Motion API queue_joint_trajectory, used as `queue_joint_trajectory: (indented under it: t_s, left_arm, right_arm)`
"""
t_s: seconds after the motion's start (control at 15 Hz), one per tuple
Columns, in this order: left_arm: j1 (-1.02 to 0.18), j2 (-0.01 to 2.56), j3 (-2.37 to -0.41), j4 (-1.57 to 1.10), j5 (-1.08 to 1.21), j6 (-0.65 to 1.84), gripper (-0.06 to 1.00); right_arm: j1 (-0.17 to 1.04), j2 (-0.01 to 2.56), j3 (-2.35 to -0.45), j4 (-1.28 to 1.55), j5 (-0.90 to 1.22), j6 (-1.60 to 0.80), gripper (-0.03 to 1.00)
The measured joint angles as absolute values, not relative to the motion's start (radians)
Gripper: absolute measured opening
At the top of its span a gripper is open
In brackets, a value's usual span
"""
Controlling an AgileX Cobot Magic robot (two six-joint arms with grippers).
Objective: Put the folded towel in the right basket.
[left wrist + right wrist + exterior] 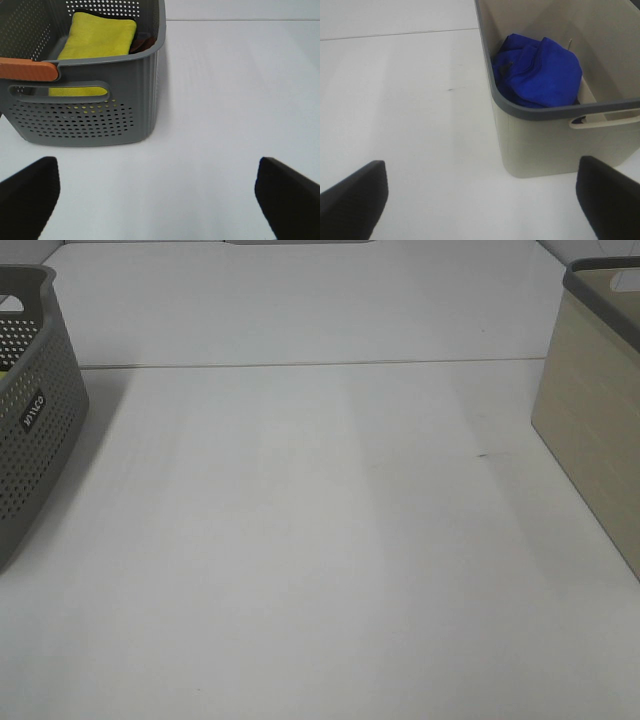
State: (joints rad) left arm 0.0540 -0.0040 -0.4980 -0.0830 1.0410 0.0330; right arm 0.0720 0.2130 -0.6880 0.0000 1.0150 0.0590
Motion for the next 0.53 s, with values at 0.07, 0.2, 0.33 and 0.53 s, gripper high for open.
queue_joint_trajectory:
  t_s: [0.07, 0.2, 0.33, 0.53]
  left_arm:
    - [0.054, -0.004, -0.498, -0.083, 1.041, 0.033, 0.99]
    - [0.054, -0.004, -0.498, -0.083, 1.041, 0.033, 0.99]
    - [0.054, -0.004, -0.498, -0.083, 1.041, 0.033, 0.99]
    - [0.054, -0.004, -0.498, -0.083, 1.041, 0.033, 0.99]
  right_arm:
    - [0.072, 0.132, -0.634, 0.000, 1.015, 0.049, 0.97]
    - [0.072, 0.000, -0.553, -0.010, 1.011, 0.042, 0.97]
    - [0.072, -0.002, -0.524, 0.000, 1.024, 0.041, 0.97]
    - [0.072, -0.004, -0.507, 0.000, 1.048, 0.041, 0.97]
